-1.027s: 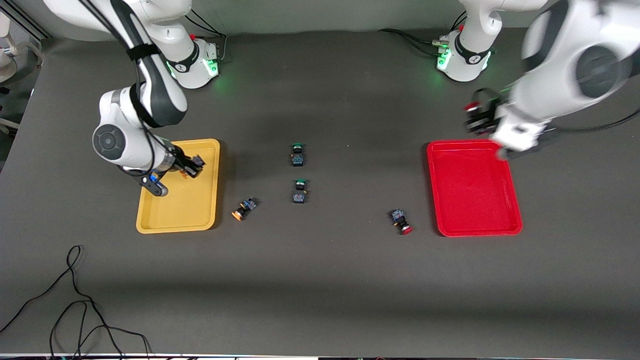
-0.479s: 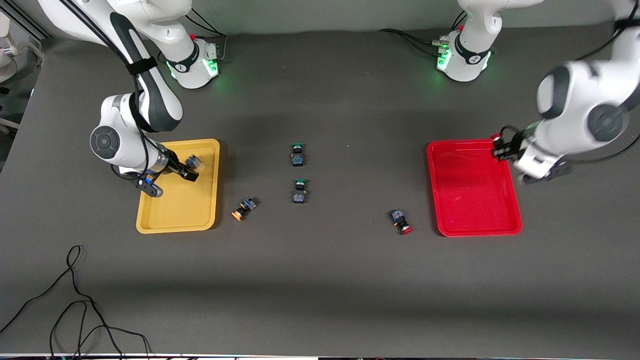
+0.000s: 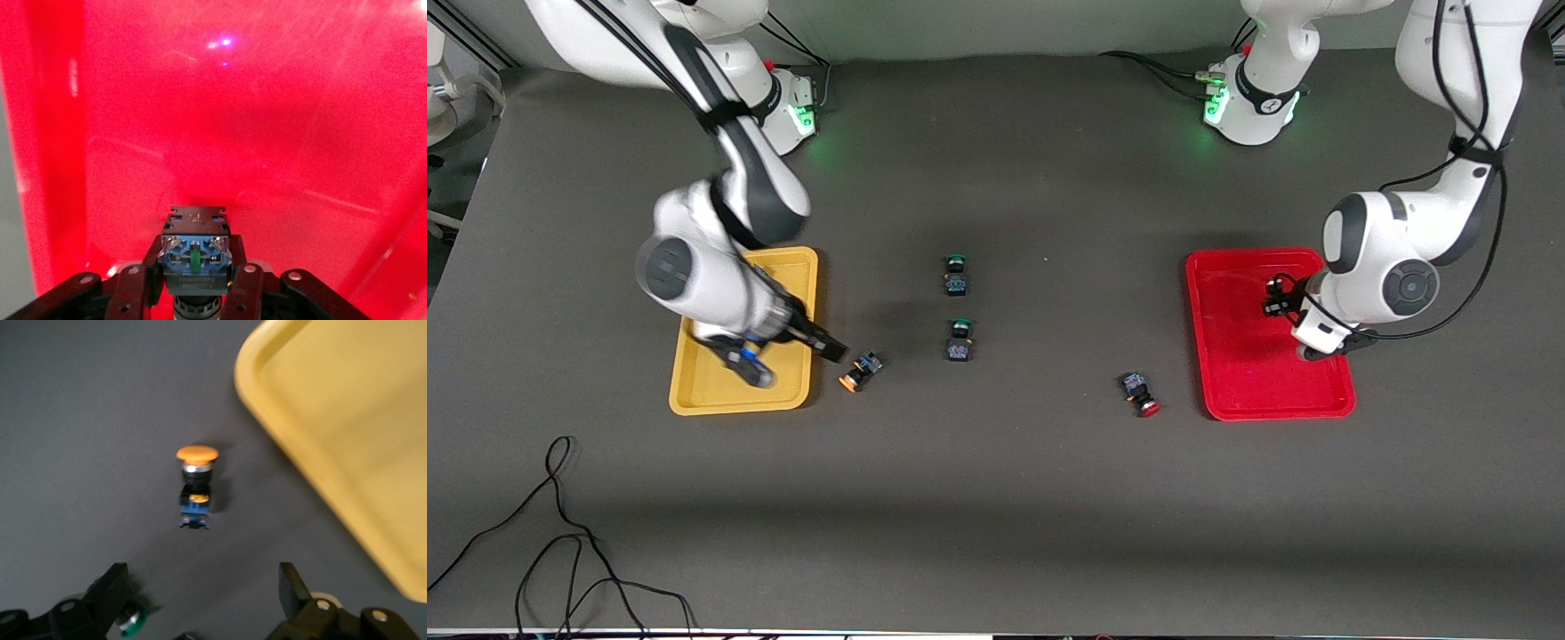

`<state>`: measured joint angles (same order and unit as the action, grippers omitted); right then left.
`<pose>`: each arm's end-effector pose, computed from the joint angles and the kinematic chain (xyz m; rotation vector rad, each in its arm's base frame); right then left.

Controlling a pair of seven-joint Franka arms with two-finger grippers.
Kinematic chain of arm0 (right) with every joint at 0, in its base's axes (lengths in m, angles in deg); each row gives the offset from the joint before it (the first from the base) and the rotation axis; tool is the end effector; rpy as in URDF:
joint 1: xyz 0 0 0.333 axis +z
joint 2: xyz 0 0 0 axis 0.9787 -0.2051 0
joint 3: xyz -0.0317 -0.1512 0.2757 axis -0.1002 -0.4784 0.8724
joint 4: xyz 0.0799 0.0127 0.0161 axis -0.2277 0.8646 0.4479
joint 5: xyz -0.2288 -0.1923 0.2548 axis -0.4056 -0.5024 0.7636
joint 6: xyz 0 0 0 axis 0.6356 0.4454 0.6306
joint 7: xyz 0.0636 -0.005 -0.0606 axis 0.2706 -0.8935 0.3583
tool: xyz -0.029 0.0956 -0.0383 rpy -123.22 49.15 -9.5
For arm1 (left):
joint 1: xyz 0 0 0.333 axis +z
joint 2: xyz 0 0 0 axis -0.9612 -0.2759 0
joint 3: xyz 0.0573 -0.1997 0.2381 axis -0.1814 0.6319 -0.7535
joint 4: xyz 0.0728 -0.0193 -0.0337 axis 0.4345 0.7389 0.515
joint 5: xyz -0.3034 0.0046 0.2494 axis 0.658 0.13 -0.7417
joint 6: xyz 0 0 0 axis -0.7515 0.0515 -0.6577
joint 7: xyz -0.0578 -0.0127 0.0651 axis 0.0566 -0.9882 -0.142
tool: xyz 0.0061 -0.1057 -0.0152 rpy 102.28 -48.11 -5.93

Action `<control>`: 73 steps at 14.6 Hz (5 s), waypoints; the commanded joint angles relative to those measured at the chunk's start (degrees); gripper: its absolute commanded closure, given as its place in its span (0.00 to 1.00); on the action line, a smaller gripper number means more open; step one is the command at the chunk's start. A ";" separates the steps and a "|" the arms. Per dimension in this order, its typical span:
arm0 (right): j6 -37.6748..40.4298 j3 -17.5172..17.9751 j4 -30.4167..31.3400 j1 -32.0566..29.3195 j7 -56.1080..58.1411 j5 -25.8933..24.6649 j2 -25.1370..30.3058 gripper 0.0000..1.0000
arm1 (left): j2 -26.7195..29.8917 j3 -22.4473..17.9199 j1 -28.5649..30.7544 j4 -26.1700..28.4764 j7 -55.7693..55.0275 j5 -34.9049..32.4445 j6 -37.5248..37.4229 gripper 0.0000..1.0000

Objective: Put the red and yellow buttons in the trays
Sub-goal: 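Grasp the second yellow button with the right gripper while the left gripper withdraws, then place the yellow button in the yellow tray while the left gripper grasps red, then lift the red button with the left gripper while the right gripper withdraws, then lower the red button into the red tray with the left gripper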

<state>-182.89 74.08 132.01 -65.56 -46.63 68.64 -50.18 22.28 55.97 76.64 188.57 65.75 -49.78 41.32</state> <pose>0.5663 0.2108 0.2802 -2.8408 1.0410 0.2362 0.4991 -0.0171 0.1908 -3.0576 -0.4420 0.5009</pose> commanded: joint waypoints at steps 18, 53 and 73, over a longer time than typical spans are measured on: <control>6.77 -12.13 2.94 -1.53 19.97 0.21 2.02 0.95 | 14.30 5.69 -10.21 -34.80 -14.75 0.13 -37.36 0.00; 32.59 -12.68 -8.54 -4.52 49.63 -9.63 29.01 0.00 | -11.95 7.64 -13.90 -43.16 -31.22 -3.57 -22.71 1.00; 29.07 -12.60 -8.54 -2.68 49.72 -9.72 28.57 0.00 | 0.58 6.15 -0.81 -8.09 -7.84 -2.24 0.86 1.00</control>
<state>-153.36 61.70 123.65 -68.78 2.30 60.06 -21.84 29.83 62.02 75.00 184.56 56.90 -51.69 38.70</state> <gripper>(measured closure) 0.000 0.577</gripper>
